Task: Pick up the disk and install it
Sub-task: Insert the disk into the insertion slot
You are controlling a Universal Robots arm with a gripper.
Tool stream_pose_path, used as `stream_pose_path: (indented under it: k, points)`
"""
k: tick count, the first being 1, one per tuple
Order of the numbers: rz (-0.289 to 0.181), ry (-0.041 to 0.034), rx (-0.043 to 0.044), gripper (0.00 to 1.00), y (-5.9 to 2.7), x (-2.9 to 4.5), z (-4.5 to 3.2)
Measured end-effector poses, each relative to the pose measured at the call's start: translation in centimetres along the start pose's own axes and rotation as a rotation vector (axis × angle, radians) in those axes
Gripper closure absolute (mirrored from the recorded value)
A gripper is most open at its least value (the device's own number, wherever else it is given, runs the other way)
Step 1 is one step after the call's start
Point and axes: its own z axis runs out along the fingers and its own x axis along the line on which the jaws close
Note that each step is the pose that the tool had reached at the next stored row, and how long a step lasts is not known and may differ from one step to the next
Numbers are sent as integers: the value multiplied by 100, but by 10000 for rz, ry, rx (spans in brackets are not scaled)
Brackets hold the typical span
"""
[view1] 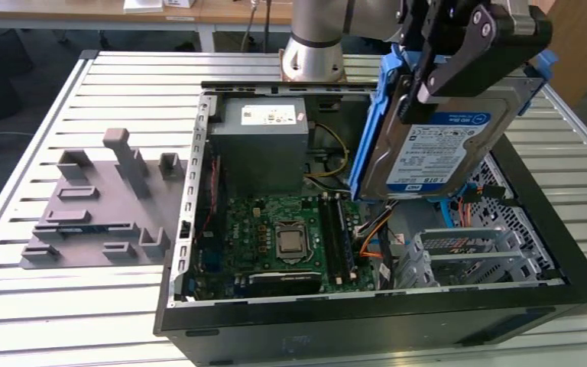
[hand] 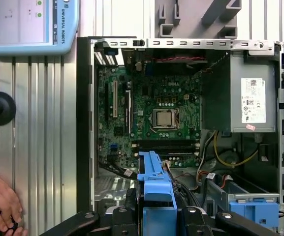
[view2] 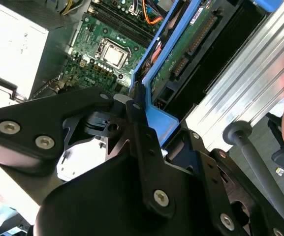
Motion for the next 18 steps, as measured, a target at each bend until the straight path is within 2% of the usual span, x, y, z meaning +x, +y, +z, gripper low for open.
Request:
stream_pose_path:
  k: [8,14,18]
  points:
    - [13,-3,1,64,-35,130,65]
    - [13,0,-1,64,-165,164,112]
    - [14,-3,-1,64,-198,242,152]
